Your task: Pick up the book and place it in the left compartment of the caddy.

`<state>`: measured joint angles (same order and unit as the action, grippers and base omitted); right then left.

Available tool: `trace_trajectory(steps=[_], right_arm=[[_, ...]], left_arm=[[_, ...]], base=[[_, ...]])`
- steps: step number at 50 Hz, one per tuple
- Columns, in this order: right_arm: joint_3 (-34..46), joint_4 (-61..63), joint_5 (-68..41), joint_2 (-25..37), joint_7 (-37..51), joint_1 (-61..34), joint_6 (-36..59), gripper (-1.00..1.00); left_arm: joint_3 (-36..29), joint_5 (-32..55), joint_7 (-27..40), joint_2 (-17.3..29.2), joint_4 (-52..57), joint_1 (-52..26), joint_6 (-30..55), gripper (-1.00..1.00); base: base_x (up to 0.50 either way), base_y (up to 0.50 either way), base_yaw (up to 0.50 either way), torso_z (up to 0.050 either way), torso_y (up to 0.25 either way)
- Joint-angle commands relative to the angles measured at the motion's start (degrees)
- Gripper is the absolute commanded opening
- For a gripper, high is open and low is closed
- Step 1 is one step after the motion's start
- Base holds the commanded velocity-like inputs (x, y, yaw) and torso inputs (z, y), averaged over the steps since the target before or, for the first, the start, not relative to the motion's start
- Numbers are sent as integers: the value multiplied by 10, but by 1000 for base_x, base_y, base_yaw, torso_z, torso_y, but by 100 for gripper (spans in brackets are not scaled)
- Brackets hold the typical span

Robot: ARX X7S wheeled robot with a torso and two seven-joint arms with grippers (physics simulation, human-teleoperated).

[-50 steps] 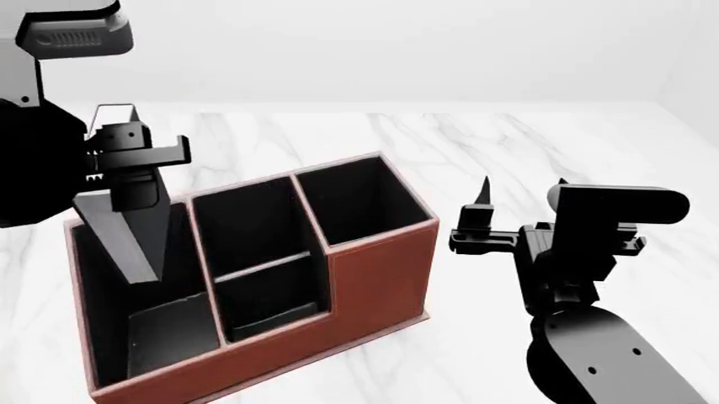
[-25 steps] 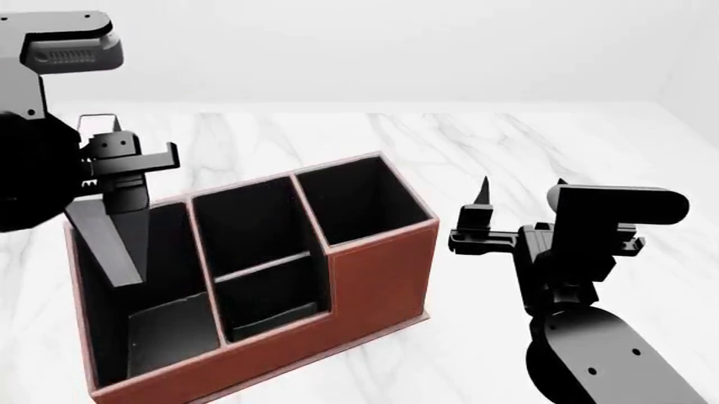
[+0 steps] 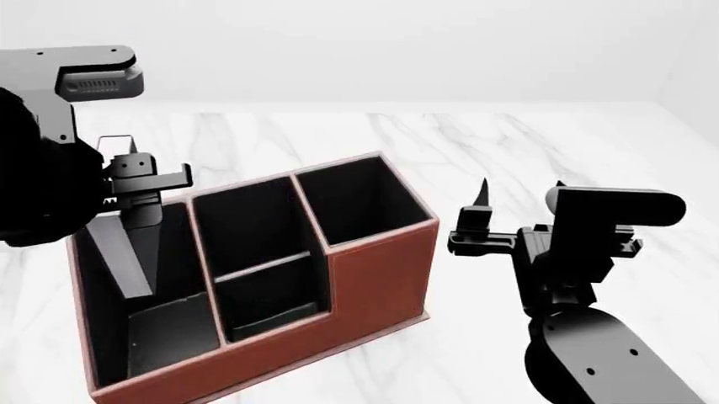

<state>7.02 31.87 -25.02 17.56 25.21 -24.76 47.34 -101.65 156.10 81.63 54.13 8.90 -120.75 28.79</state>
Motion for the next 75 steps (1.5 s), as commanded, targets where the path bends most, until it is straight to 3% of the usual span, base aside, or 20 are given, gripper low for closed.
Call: trace_trajectory(steps=[1, 48, 75], right_arm=[[1, -1, -2, 1, 2, 1, -2, 100], [3, -8, -10, 7, 8, 2, -11, 100], [2, -5, -17, 10, 12, 2, -13, 100]], left_arm=[[-7, -23, -26, -5, -7, 18, -14, -100], [-46, -98, -109, -9, -35, 148, -58, -100], [-54, -130, -119, 7, -38, 175, -77, -100]], base=[[0, 0, 0, 0, 0], [0, 0, 0, 0, 1], [0, 0, 0, 0, 2]])
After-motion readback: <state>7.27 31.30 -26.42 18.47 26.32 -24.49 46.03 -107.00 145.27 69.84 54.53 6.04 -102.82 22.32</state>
